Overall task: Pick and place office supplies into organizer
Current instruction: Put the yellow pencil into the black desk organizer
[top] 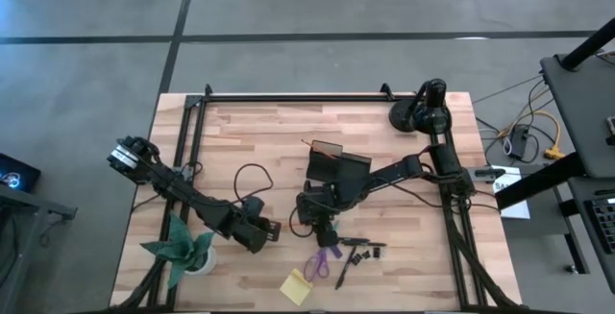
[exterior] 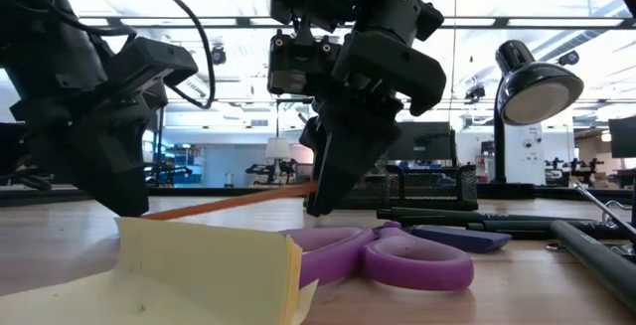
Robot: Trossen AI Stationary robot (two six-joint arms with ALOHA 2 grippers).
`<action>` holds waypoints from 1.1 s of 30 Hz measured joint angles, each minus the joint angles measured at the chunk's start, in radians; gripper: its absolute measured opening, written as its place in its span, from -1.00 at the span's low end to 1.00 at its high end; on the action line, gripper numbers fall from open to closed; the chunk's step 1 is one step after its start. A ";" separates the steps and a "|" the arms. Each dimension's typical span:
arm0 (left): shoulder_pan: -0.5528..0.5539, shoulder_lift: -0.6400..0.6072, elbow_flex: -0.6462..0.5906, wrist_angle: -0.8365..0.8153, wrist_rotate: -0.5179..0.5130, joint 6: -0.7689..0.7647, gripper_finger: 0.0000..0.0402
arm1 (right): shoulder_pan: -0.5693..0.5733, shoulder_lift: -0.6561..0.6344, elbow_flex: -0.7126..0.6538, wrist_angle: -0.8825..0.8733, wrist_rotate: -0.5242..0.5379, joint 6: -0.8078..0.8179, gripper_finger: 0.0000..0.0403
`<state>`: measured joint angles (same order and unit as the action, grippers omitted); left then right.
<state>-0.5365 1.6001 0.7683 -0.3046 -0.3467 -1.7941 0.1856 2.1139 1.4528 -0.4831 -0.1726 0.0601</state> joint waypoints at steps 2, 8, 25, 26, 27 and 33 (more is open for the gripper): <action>0.000 0.000 -0.010 0.027 0.000 -0.001 -0.88 | 0.000 0.000 0.000 0.000 0.000 0.000 -0.34; 0.000 -0.002 -0.040 0.091 -0.001 -0.001 -0.88 | 0.000 -0.002 0.000 -0.001 0.030 -0.010 -0.34; -0.001 -0.002 -0.045 0.087 0.006 0.025 -0.88 | -0.003 -0.020 0.001 -0.025 0.152 -0.122 -0.35; -0.001 -0.002 -0.046 0.088 0.006 0.026 -0.88 | -0.004 -0.020 0.001 -0.019 0.154 -0.128 -0.35; -0.001 -0.002 -0.046 0.088 0.006 0.026 -0.88 | -0.004 -0.020 0.001 -0.016 0.158 -0.134 -0.35; -0.001 -0.001 -0.046 0.088 0.004 0.028 -0.88 | -0.003 -0.020 0.000 -0.012 0.177 -0.148 -0.40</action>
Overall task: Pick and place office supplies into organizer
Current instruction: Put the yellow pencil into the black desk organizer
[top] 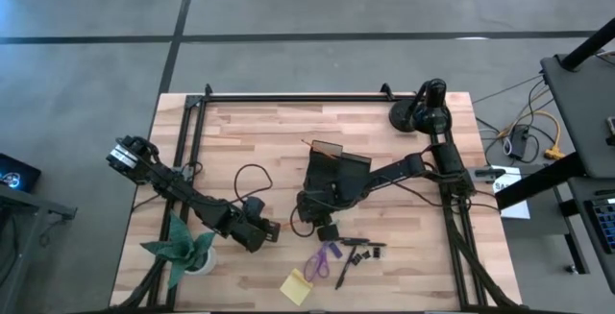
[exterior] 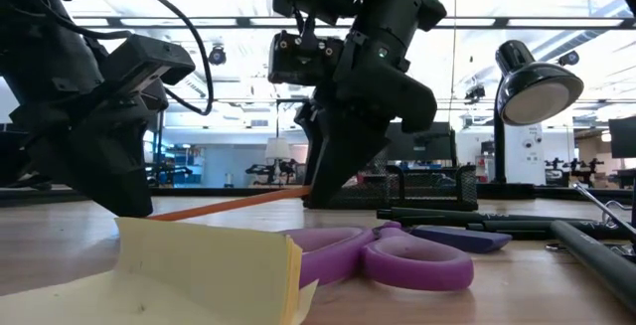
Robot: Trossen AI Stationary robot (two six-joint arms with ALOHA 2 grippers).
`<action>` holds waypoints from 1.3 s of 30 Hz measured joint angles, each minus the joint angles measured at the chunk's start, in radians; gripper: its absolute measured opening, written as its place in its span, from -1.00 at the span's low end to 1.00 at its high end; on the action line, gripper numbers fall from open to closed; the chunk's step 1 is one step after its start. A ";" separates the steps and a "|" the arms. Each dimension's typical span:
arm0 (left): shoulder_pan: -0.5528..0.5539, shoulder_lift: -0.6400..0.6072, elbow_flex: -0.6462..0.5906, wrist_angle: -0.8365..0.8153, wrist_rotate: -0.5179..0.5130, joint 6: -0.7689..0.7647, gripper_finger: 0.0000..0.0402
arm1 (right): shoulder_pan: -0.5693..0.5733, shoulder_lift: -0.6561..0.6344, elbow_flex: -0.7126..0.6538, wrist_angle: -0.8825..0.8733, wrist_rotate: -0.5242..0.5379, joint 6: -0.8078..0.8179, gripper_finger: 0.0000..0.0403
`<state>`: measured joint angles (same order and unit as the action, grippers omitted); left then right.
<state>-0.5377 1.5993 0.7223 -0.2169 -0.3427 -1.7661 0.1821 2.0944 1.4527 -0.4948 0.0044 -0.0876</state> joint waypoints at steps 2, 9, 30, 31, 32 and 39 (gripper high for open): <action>0.000 0.000 0.000 0.000 -0.002 0.001 -0.88 | 0.000 0.006 0.000 0.000 0.000 -0.002 -0.47; 0.000 0.001 0.000 0.000 -0.006 0.002 -0.88 | 0.001 0.042 0.001 -0.007 -0.004 0.006 -0.76; 0.001 -0.334 0.030 0.066 -0.302 0.351 -0.88 | 0.052 -0.144 0.062 -0.187 0.615 -0.260 -0.93; 0.001 -0.367 0.029 0.064 -0.339 0.382 -0.88 | 0.057 -0.167 0.062 -0.193 0.705 -0.272 -0.93; 0.001 -0.403 0.029 0.066 -0.364 0.419 -0.88 | 0.062 -0.191 0.062 -0.202 0.800 -0.276 -0.92; 0.006 -0.598 0.024 0.070 -0.475 0.632 -0.88 | 0.048 -0.319 0.063 -0.410 1.005 -0.300 -0.86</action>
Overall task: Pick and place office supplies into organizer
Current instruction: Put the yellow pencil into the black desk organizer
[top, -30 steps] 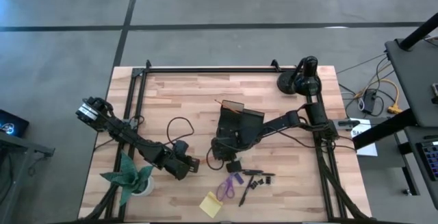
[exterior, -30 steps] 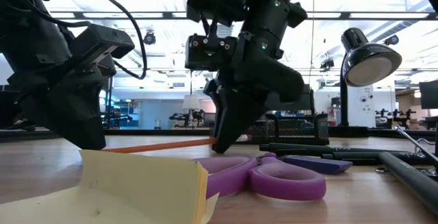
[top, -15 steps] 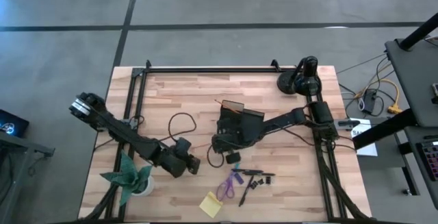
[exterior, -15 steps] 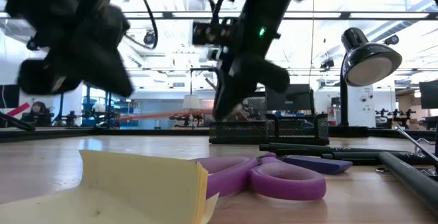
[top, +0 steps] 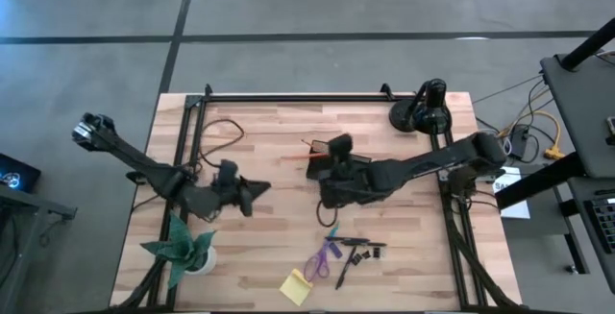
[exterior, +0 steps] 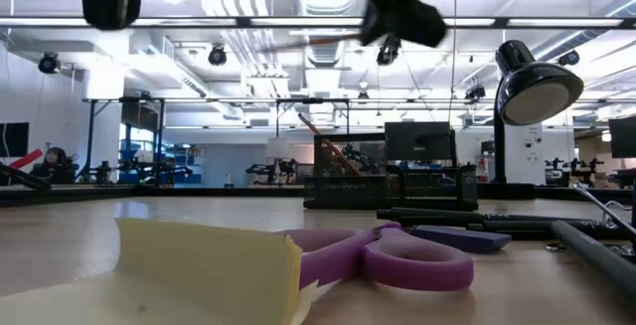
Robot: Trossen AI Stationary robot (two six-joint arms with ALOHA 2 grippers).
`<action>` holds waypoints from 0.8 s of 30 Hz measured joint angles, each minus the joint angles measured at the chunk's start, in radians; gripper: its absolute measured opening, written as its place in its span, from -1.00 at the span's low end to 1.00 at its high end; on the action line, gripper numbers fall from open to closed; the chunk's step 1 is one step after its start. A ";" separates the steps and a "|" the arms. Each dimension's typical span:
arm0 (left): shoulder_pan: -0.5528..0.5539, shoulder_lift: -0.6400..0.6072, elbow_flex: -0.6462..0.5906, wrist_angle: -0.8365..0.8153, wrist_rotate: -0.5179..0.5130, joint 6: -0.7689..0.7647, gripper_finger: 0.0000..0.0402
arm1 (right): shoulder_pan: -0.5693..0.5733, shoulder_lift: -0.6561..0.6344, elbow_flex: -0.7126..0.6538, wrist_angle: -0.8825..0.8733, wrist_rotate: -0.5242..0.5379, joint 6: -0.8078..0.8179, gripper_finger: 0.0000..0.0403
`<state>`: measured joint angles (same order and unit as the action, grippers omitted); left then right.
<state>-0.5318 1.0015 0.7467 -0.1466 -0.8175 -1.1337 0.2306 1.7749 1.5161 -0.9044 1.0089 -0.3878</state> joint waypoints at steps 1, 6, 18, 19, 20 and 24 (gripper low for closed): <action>0.000 -0.021 0.000 0.004 -0.004 0.019 -0.88 | -0.010 -0.006 0.000 -0.061 0.026 0.011 -0.87; 0.000 -0.087 -0.001 0.009 -0.005 0.078 -0.88 | -0.082 -0.018 -0.002 -0.373 0.063 0.155 -0.90; -0.001 -0.063 -0.001 0.006 0.002 0.094 -0.88 | -0.136 0.067 -0.005 -0.577 0.037 0.010 -0.91; -0.001 -0.058 -0.001 0.007 0.005 0.094 -0.88 | -0.130 0.073 -0.005 -0.594 0.039 -0.004 -0.91; -0.001 -0.053 -0.002 0.008 0.009 0.094 -0.88 | -0.124 0.074 -0.005 -0.614 0.035 -0.006 -0.91; 0.000 -0.036 -0.002 0.005 0.024 0.095 -0.88 | -0.125 0.075 -0.005 -0.637 -0.042 0.030 -0.91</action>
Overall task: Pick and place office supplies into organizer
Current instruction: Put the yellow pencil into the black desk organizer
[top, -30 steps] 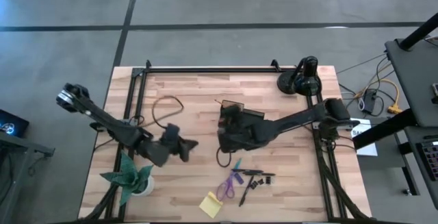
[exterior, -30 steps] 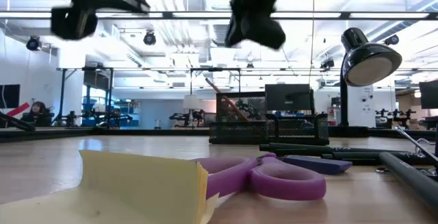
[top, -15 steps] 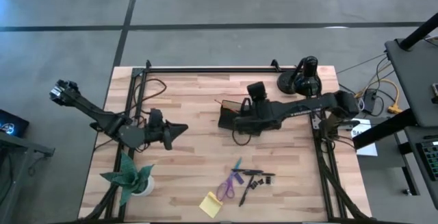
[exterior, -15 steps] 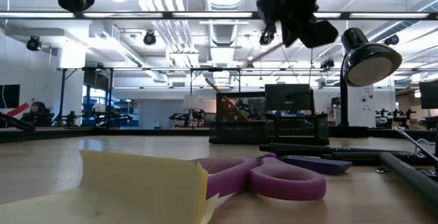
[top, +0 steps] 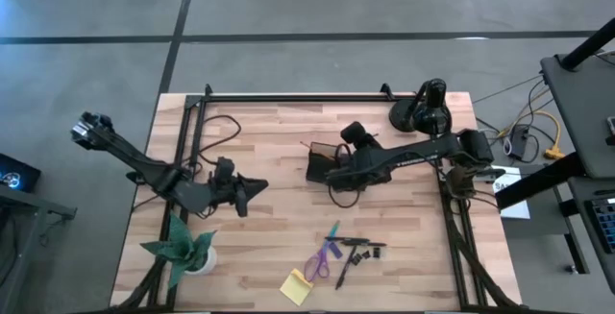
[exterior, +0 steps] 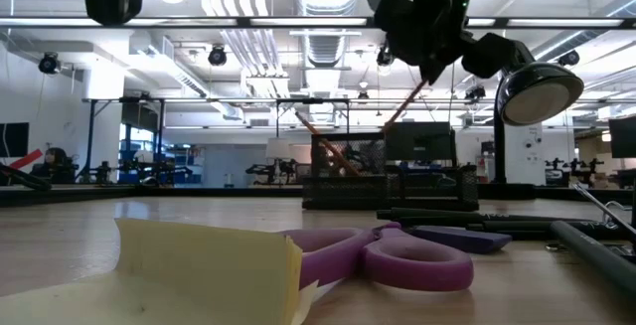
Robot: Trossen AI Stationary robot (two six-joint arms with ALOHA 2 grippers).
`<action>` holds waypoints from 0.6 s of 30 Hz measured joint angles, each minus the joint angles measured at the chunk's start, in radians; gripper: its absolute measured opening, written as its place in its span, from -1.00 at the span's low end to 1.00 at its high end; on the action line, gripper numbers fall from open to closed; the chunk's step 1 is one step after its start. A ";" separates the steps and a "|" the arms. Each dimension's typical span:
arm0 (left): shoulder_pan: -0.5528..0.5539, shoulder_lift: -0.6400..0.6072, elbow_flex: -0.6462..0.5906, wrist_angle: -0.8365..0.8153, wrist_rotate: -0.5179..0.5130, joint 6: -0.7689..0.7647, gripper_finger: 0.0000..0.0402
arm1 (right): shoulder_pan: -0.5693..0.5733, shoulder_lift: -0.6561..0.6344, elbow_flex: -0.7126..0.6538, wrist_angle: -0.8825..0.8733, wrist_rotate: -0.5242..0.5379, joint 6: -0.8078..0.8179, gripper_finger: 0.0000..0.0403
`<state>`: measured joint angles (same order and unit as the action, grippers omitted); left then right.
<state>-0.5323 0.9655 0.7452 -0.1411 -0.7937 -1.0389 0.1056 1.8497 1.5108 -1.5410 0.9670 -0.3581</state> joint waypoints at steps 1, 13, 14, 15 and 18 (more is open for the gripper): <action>0.000 0.005 0.000 0.001 0.000 0.000 -0.88 | -0.002 0.000 0.000 0.000 0.005 0.006 -0.91; 0.000 0.022 0.000 0.001 0.004 0.000 -0.88 | 0.032 0.001 0.040 -0.030 0.075 0.074 -0.91; 0.000 0.020 0.000 0.001 0.005 0.000 -0.88 | 0.037 0.000 0.040 -0.030 0.080 0.072 -0.91; 0.000 0.019 0.000 0.001 0.005 0.000 -0.88 | 0.044 -0.001 0.040 -0.030 0.079 0.061 -0.91; 0.000 0.019 0.000 0.001 0.005 0.000 -0.88 | 0.067 -0.002 0.040 -0.030 0.071 0.022 -0.91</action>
<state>-0.5320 0.9844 0.7452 -0.1398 -0.7891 -1.0386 0.1726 1.8481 1.5513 -1.5710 1.0378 -0.3365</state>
